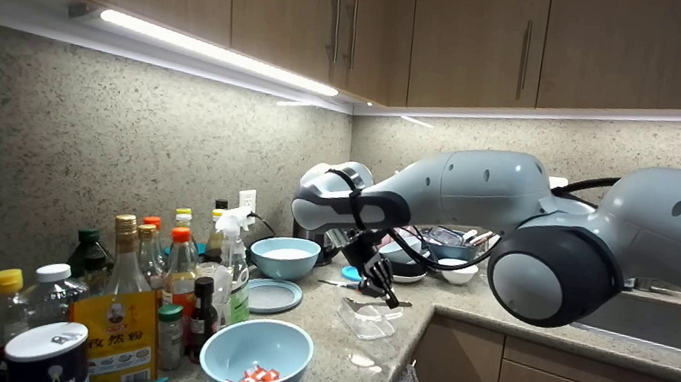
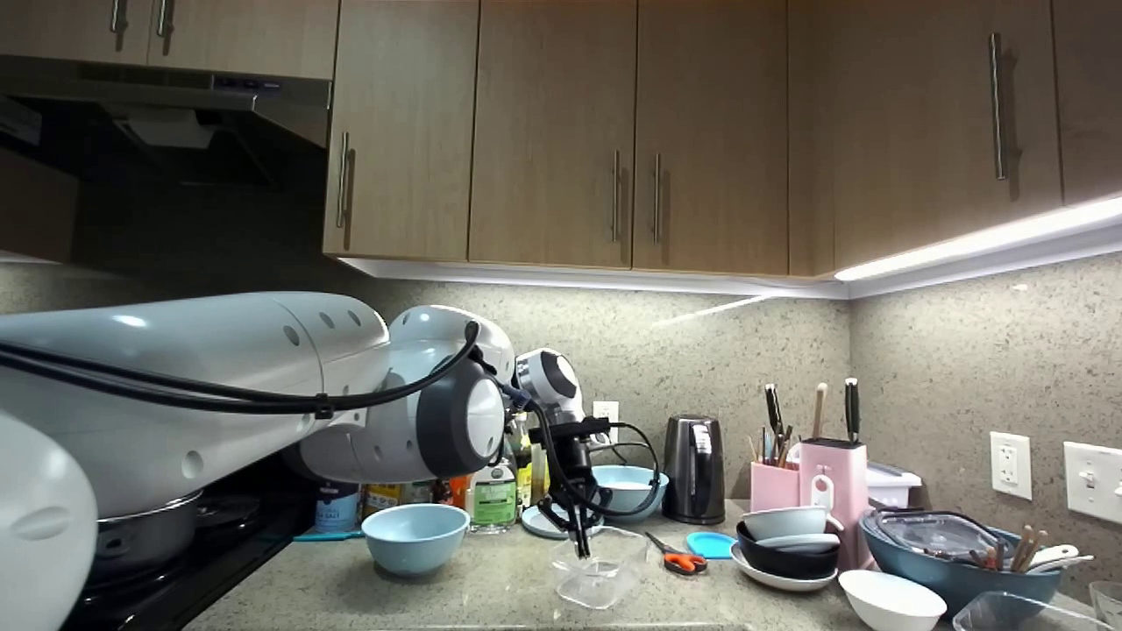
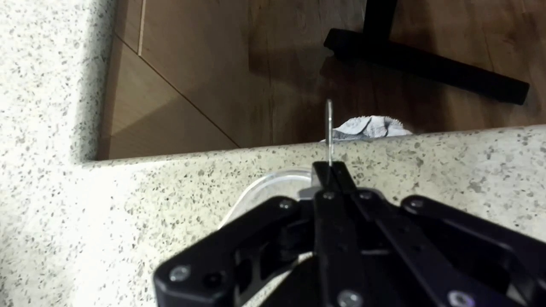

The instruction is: Use the spoon to stir in the transparent bowl

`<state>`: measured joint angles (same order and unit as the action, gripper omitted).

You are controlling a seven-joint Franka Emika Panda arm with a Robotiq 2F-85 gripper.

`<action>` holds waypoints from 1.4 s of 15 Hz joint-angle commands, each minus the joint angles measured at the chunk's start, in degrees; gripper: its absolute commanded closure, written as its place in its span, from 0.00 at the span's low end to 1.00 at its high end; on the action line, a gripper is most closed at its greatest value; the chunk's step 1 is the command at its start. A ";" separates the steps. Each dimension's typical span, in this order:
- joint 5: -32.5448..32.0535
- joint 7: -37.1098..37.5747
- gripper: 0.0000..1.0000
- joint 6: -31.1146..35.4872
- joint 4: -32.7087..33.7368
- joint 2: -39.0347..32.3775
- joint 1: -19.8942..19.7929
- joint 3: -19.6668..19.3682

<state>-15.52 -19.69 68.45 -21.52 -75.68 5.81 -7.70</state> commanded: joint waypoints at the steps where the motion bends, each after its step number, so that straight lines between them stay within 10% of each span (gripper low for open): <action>1: -1.87 1.59 0.99 6.45 -2.37 0.94 0.32 -2.02; 11: -2.31 10.52 0.99 7.98 -3.91 1.63 -0.54 -8.50; 21: 1.22 11.72 0.99 -11.10 -3.14 2.15 1.14 -6.32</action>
<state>-15.97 -9.02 61.04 -23.29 -75.74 5.93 -15.11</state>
